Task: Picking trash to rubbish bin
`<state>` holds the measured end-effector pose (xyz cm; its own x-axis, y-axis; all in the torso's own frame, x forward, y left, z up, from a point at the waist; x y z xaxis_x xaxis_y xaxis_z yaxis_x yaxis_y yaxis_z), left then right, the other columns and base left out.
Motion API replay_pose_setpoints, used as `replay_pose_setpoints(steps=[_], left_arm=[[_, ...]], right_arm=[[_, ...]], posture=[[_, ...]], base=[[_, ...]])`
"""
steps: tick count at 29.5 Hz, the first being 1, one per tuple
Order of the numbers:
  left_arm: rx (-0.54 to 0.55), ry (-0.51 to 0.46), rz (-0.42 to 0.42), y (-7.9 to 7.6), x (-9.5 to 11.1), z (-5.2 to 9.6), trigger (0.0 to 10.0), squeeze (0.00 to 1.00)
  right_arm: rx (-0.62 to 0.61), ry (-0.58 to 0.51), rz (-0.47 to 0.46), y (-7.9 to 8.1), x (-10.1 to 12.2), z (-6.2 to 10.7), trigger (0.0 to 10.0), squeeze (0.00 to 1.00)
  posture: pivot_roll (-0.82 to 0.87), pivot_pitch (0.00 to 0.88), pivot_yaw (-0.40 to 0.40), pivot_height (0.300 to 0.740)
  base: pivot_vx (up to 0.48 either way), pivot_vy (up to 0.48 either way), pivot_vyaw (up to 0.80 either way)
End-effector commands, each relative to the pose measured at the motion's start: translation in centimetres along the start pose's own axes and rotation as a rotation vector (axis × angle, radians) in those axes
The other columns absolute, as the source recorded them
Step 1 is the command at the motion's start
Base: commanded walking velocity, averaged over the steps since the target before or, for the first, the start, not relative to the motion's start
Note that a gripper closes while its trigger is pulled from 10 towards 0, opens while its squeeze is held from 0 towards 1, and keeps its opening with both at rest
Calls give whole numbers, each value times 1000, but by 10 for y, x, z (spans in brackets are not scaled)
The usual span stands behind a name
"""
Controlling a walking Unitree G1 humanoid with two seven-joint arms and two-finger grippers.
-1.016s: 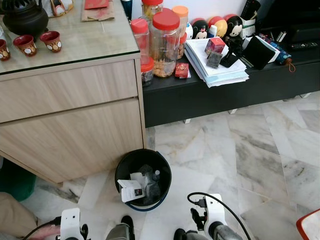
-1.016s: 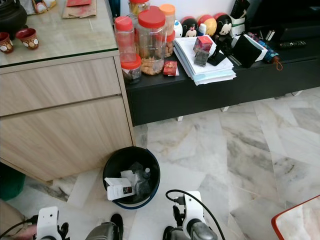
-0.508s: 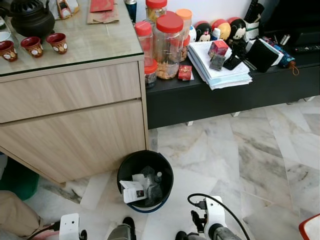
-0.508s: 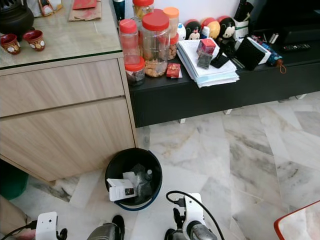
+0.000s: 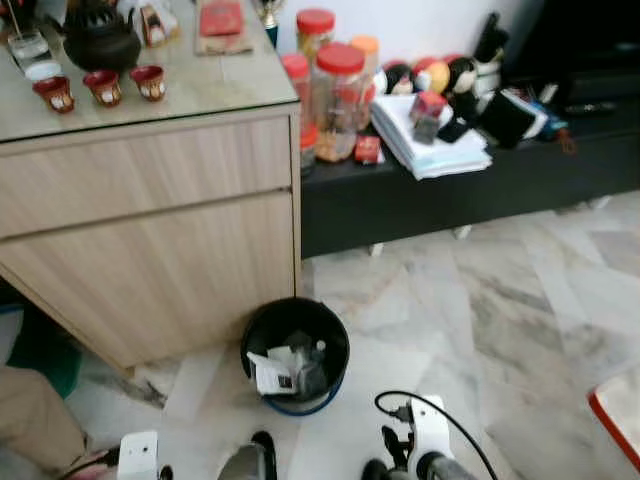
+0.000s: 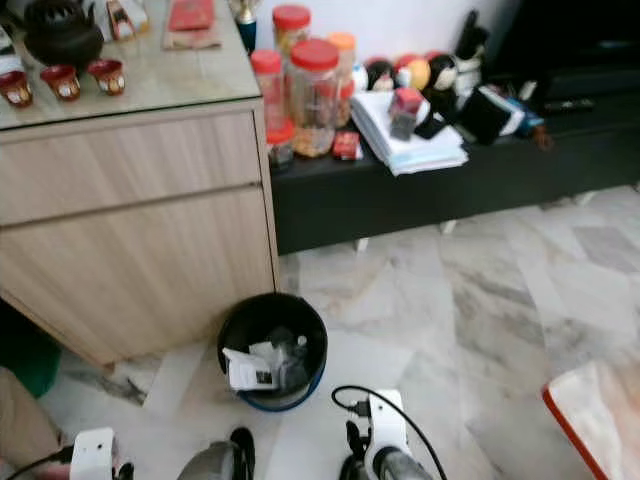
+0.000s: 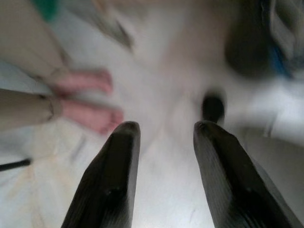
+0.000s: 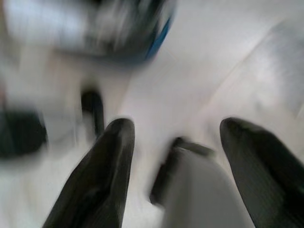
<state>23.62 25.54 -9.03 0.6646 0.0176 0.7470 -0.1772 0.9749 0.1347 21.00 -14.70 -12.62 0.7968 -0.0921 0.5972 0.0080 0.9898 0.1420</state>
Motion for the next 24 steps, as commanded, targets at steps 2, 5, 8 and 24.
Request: replay_pose_setpoints(steps=[2,5,8,24], left_arm=[[21,150,-2,9,-51,16,10000,0],[21,151,-2,9,-52,16,10000,0],[21,154,-1,8,-52,16,10000,0],[25,157,5,9,-54,17,10000,0]], right_arm=[[6,-35,11,3,15,-3,10000,0],[7,-37,12,3,16,-3,10000,0],[8,-39,11,3,16,-3,10000,0],[13,-55,-1,3,20,-3,10000,0]], posture=[[104,148,-11,740],[103,150,-13,740],[104,152,-15,740],[99,175,-19,740]], base=[[-279,0,0],[-281,0,0],[-284,0,0],[-282,0,0]])
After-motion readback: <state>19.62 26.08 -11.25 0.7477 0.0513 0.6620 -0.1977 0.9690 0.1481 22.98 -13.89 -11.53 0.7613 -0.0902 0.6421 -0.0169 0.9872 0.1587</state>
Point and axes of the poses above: a point about 5 cm out from each wrist's last joint towards the gripper, its own z axis pointing back from the gripper into the wrist, its own x axis along the axis of the wrist's last joint, y = z × x, the point moved 5 cm from there along -z, pointing out of the wrist towards the gripper, and after that the axes turned 3 degrees about -z, right-handed, at the moved point
